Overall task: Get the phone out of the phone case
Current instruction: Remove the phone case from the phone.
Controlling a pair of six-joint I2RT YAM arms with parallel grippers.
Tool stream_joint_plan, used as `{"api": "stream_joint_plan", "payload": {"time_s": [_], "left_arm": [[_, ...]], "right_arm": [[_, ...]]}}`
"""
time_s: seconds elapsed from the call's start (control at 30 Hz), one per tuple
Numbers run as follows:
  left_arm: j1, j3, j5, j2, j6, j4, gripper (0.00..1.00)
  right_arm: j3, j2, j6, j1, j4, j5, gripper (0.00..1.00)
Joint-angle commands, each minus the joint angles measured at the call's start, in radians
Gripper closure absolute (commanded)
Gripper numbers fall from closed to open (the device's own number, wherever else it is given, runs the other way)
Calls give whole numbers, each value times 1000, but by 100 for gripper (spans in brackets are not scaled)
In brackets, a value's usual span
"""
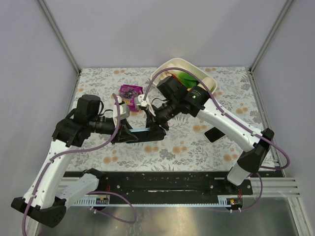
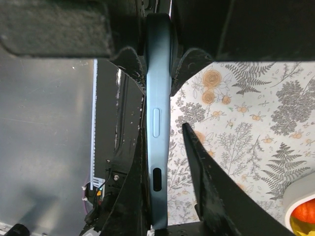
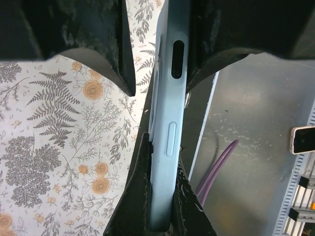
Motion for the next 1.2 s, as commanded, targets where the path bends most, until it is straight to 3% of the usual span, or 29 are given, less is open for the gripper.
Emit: {"api": "stream_joint_plan", "payload": {"time_s": [0.0,0.1,0.17,0.27,0.4,0.43,0.53,0.67,0.8,1.17], "left_arm": [[-20,82,-17,3,3,60,100],[-29,86,-37,6,9,56,100],[-36,83,-50,7,17,56,100],[-36,79,-42,13,21,52,99],[-36,82,18,27,29,55,58],[-36,86,27,30,29,56,27],[-30,96,35,29,44,45,8],[16,105,62,17,52,36,1],[93,89,131,21,-8,87,2],[129,-49,335,56,-269,312,18]], "right_arm": [[-10,5,17,0,24,-7,57],[-12,13,9,0,10,1,71],[-12,15,1,-2,3,10,100],[-30,9,-6,0,10,2,100],[-94,-16,18,-2,70,-21,100],[-114,-27,27,-2,91,-21,100],[-147,-50,20,-6,101,-12,100],[-174,-85,-2,-32,89,-10,100],[-200,-134,-28,-51,87,-29,100],[-157,-182,-29,-67,110,10,100]]}}
